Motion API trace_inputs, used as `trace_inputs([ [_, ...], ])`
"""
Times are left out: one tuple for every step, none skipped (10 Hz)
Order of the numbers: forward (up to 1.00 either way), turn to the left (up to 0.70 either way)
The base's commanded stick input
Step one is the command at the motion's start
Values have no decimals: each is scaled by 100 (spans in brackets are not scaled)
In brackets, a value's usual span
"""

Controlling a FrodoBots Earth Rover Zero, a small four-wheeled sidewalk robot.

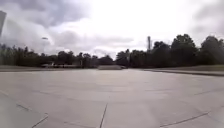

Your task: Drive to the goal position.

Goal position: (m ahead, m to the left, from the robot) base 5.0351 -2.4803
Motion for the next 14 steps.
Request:
trace_inputs([
  [70,0],
  [70,0],
  [70,0],
  [70,0],
  [70,0],
  [70,0],
  [70,0],
  [70,0],
  [70,0],
  [70,0],
  [70,0],
  [70,0],
  [70,0],
  [70,0],
])
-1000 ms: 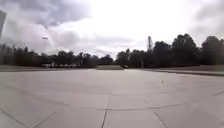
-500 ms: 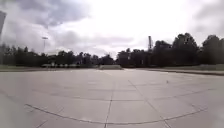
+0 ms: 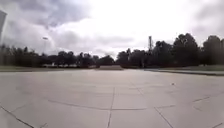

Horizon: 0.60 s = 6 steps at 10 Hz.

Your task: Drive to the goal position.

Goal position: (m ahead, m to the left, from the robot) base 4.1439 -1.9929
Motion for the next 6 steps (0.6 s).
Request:
trace_inputs([
  [70,0],
  [70,0],
  [70,-6],
  [70,-18],
  [70,-27],
  [70,-31],
])
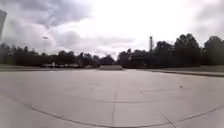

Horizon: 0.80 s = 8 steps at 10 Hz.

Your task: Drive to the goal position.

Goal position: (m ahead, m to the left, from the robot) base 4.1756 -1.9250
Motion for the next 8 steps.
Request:
trace_inputs([
  [70,-8],
  [70,0],
  [70,0],
  [70,0],
  [70,0],
  [70,0],
  [70,0],
  [70,0],
])
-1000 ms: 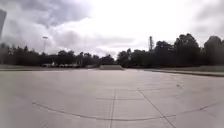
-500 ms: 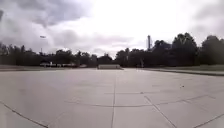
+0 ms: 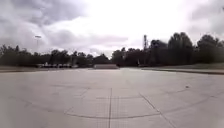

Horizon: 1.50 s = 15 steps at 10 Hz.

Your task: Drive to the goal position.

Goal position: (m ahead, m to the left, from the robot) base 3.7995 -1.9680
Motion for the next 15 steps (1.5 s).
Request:
trace_inputs([
  [70,0],
  [70,0],
  [70,0],
  [70,0],
  [70,0],
  [70,0],
  [70,0],
  [70,0],
  [70,0],
  [70,0],
  [70,0],
  [70,0],
  [70,0],
  [70,0],
  [70,0],
])
